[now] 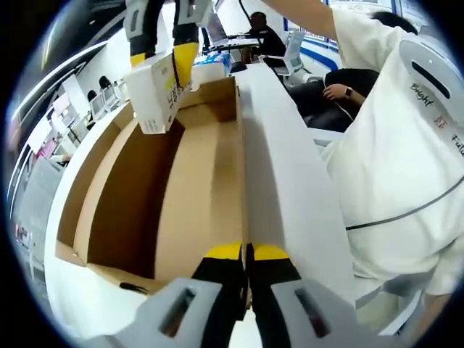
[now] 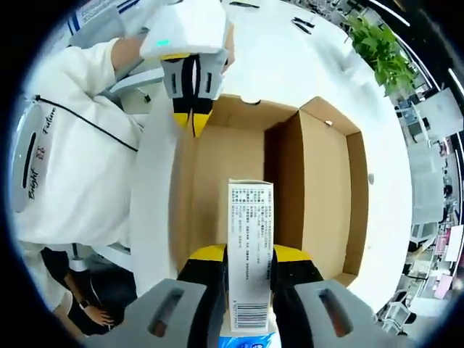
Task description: Operate the shoe box by opening the lid, removing the specified soft item, and placing it in the target area until the item is outside and the box remains undamaged.
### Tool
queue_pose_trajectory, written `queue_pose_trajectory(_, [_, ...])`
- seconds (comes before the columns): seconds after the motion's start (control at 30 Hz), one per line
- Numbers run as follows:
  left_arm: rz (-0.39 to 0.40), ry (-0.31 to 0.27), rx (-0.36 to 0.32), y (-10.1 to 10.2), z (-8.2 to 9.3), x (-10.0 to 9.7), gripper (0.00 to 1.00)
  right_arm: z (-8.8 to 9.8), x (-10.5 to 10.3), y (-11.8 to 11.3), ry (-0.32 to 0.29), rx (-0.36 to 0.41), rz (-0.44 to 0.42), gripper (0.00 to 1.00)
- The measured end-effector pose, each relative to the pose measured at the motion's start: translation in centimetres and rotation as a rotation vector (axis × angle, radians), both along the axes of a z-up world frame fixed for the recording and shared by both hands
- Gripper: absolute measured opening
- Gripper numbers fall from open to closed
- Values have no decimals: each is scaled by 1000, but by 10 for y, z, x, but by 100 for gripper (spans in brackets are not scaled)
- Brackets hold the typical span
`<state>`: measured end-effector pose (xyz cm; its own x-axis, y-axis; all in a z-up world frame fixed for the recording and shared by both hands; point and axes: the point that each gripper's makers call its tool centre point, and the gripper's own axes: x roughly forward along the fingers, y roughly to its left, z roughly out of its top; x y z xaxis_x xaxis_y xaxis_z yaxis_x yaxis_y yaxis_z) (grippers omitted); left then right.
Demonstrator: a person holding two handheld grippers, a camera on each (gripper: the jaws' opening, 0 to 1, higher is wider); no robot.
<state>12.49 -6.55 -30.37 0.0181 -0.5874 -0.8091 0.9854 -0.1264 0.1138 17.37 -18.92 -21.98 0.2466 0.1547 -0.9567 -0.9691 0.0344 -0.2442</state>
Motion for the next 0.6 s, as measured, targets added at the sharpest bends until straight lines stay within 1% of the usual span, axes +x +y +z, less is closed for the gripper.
queue_pose_trajectory(0.03, [0,0,0,0,0,0,1,0,-2,-2,4,-7,4,20])
queue_pose_trajectory(0.13, [-1,-1,1,0,0,0,1,-3,-15,-8,54,-35,32,20])
queue_pose_trajectory(0.33, [0,-1,2,0,0,0,1,-3,-24,-12,57,-52,56,20])
queue_pose_trajectory(0.37, [1,-1,2,0,0,0,1,-3,-26,-13,52,-57,62,20])
queue_pose_trajectory(0.4, [2,-1,3,0,0,0,1,-1,-25,-13,30,-60,76,20])
queue_pose_trajectory(0.6, [2,0,3,0,0,0,1,8,-26,-15,-18,-36,66,20])
